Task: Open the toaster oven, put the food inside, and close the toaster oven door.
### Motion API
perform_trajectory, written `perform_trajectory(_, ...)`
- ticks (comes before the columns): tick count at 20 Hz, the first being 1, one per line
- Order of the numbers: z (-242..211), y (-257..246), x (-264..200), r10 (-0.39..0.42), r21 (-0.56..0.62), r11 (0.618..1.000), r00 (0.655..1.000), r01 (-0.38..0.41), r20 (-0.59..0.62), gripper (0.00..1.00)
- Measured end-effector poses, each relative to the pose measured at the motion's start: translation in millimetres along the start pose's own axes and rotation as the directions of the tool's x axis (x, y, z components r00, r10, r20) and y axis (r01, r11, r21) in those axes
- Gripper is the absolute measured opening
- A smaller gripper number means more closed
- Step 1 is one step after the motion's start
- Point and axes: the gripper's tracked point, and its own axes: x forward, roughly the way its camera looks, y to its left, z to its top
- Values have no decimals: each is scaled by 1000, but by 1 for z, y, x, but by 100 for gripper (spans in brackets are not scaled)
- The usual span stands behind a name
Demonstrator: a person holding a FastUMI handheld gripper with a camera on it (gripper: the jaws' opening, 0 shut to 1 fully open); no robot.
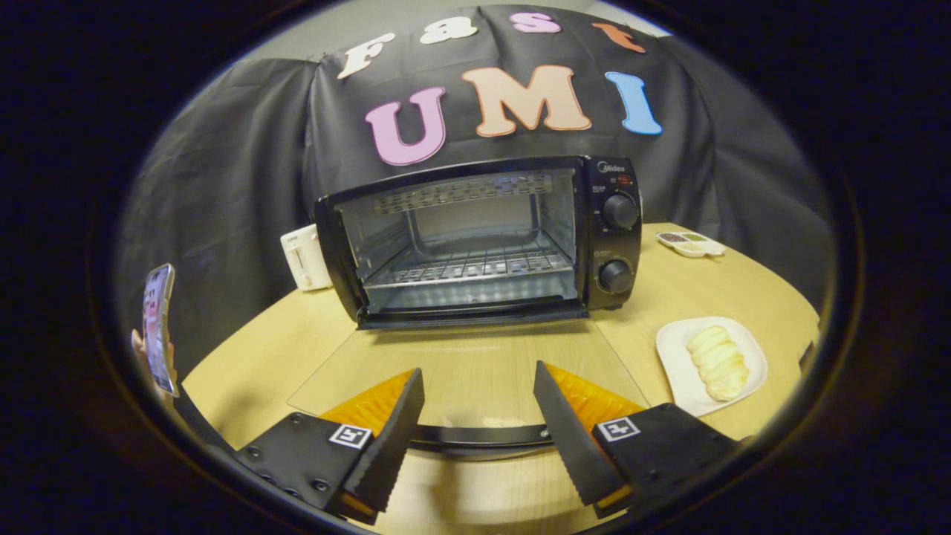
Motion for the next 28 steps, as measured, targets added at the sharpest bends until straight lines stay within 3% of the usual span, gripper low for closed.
perform_trajectory(12, 5, -2, -7, 42, -30, 999, 999, -42, 16, 94)
perform_trajectory(16, 18, -26, -22, 14, -9, 1000, 999, -14, 48, 95)
perform_trajectory(21, 37, -94, -41, -111, 60, 993, 988, 106, 103, 95)
perform_trajectory(28, 24, -203, -55, -346, 147, 932, 935, 332, 83, 96)
